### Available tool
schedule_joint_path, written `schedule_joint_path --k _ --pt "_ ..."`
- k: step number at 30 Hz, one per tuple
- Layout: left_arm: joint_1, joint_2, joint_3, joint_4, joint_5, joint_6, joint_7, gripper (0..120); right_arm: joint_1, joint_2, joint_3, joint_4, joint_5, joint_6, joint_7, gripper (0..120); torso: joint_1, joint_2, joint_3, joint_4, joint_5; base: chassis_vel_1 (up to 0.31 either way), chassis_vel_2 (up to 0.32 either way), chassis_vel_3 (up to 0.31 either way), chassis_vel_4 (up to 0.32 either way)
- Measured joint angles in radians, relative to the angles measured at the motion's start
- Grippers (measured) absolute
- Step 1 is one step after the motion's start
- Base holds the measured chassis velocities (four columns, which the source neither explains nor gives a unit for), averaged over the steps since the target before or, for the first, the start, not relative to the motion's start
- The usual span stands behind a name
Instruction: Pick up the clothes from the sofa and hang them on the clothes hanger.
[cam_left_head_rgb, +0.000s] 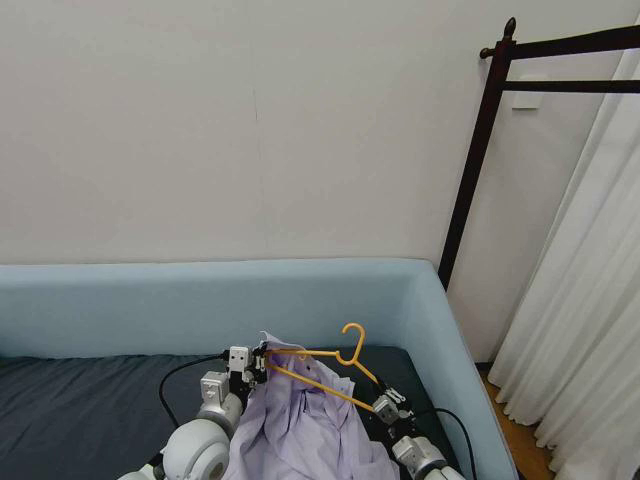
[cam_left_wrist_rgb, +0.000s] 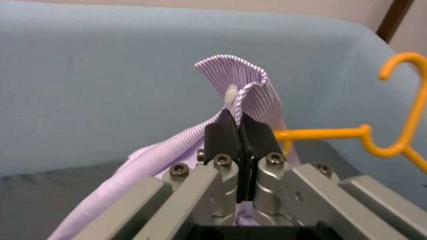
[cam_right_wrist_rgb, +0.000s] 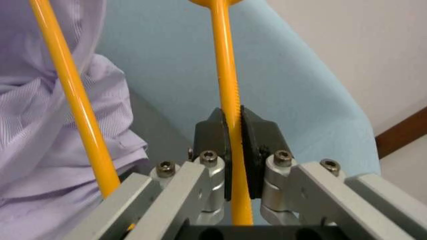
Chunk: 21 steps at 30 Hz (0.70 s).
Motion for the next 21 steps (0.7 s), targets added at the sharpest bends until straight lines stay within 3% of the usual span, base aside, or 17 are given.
schedule_joint_path --k 10,21 --pt "-0.083 -0.031 0.071 0.018 -0.002 0.012 -0.025 0 0.05 0.034 -0.047 -0.016 -0.159 0.028 0.017 4 0.0 0.0 0.0 0.0001 0.0001 0.0 0.0 0.0 0.0" --pt "-0.078 -0.034 0.098 -0.031 0.006 0.02 -0.034 0 0.102 0.047 -0.069 -0.053 -0.17 0.006 0.026 4 0.0 0.0 0.0 0.0003 0.0002 0.0 0.0 0.0 0.0"
